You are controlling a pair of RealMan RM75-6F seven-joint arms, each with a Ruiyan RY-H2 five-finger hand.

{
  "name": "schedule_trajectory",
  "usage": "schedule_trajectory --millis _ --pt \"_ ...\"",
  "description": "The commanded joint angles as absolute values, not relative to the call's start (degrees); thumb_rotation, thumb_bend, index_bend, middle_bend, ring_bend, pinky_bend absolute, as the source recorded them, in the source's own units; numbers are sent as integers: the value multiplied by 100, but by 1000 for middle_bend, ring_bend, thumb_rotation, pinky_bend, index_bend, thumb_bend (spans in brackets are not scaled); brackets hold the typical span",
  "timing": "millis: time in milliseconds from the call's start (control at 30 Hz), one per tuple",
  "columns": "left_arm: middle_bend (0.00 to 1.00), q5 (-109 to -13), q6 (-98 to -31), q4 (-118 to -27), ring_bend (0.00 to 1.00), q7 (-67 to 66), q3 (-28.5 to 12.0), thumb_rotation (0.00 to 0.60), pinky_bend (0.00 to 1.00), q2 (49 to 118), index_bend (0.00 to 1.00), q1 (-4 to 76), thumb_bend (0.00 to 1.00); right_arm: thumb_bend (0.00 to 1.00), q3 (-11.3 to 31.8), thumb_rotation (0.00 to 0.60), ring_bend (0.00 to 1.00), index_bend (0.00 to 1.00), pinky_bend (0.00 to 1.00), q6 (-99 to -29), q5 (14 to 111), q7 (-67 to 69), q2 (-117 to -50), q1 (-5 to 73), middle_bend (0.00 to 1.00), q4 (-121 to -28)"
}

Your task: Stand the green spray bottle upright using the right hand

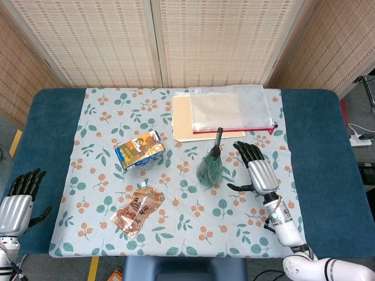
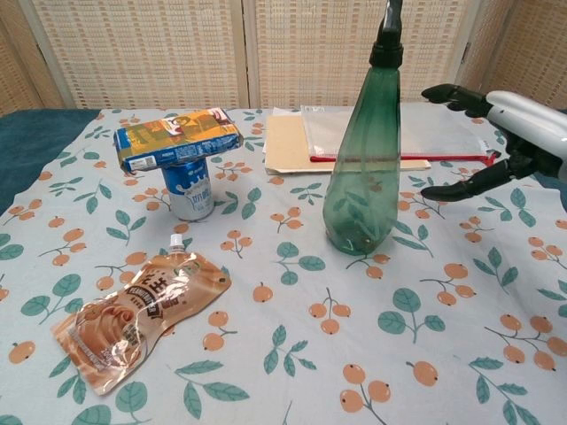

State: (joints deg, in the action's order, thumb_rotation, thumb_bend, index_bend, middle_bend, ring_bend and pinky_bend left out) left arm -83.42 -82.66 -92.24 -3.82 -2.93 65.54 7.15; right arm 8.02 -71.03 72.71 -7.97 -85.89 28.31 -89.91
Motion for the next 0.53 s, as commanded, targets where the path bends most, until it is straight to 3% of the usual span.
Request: schedule_trajectory --millis 33,100,167,267,533 --pt "0 -8337 -8265 -9237 0 -384 -292 600 0 6546 0 713 246 0 815 600 0 0 0 -7680 6103 -3408 -7724 2563 3 -10513" --pt "0 -8327 -8265 -9248 0 -376 -283 600 0 6537 0 700 247 28 876 600 0 0 0 -8242 5780 -4435 -7534 2506 0 -11000" --pt "0 -8319 -8260 -9278 0 -300 -288 600 0 6524 0 696 247 137 964 600 0 0 0 -8529 5725 -4956 -7068 2490 0 -11435" --pt "0 -8301 -8197 -9327 0 -167 -301 600 0 6488 0 722 239 274 834 600 0 0 0 -7956 6012 -4285 -6387 2443 0 -11415" --pt "0 -8301 -8165 -9324 0 -194 -294 600 0 6486 0 738 227 290 606 600 0 0 0 -7324 6126 -3387 -6139 2330 0 -10874"
